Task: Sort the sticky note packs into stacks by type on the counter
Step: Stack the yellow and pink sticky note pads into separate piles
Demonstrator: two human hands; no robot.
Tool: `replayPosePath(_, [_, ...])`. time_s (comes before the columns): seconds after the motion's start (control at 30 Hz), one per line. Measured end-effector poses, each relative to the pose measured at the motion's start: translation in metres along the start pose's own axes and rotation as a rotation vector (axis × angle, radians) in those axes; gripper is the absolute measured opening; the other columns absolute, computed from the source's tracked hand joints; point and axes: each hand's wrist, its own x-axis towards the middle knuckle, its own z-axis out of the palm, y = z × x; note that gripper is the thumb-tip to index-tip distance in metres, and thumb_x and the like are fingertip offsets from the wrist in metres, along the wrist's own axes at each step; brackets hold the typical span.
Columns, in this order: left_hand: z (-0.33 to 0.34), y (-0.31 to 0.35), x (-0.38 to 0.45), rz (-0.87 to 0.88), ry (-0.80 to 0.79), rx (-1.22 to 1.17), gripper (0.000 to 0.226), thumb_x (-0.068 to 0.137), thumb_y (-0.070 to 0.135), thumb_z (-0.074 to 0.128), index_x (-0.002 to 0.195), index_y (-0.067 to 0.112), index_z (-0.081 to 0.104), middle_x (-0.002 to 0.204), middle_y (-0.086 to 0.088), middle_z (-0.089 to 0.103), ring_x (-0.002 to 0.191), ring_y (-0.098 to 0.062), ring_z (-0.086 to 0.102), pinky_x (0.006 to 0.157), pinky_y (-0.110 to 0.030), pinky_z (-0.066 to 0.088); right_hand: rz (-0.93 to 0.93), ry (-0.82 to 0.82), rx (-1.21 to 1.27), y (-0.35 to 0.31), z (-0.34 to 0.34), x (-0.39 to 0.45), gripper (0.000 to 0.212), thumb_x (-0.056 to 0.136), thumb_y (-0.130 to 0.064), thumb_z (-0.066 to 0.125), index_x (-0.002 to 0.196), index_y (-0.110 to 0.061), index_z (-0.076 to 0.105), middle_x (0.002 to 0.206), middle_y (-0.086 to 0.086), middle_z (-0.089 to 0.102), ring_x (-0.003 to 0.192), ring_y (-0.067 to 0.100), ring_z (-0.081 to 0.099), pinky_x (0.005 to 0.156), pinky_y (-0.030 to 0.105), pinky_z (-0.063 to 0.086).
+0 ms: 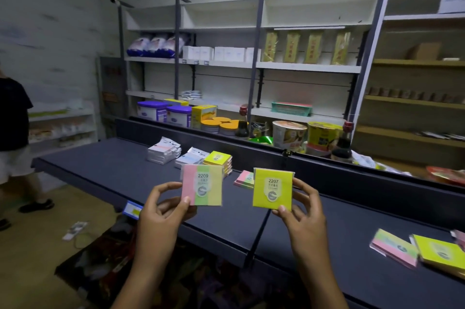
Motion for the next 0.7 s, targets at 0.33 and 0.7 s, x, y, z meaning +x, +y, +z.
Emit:
replayPosePath(0.33, [-0.015, -0.024, 0.064, -0.013, 0.003, 0.005, 0.023, 0.09, 0.006, 0.065, 0.11, 0.015, 0.059, 0.091, -0.012, 0.076, 0.084, -0.027, 0.074, 0.072, -0.029, 0.061, -0.018, -0.015, -0.004, 0.032, 0.041, 0.045, 0.058, 0.087, 0.015, 0.061, 0.125, -0.027, 0.054, 0.121, -0.006, 0.062, 0.101, 0.008, 0.07, 0.074, 0.026, 0.061])
replayPosePath(0.7, [-0.05, -0.054, 0.171, -0.04, -0.12, -0.081, 0.022, 0.09, -0.002, 0.063, 0.106, 0.013, 0.06, 0.085, -0.012, 0.077, 0.079, -0.027, 0.074, 0.066, -0.025, 0.06, -0.032, 0.135, -0.105, 0.059, 0.115, 0.081, 0.061, 0.086, 0.013, 0.064, 0.126, -0.032, 0.052, 0.12, -0.011, 0.062, 0.109, 0.005, 0.066, 0.08, 0.025, 0.06])
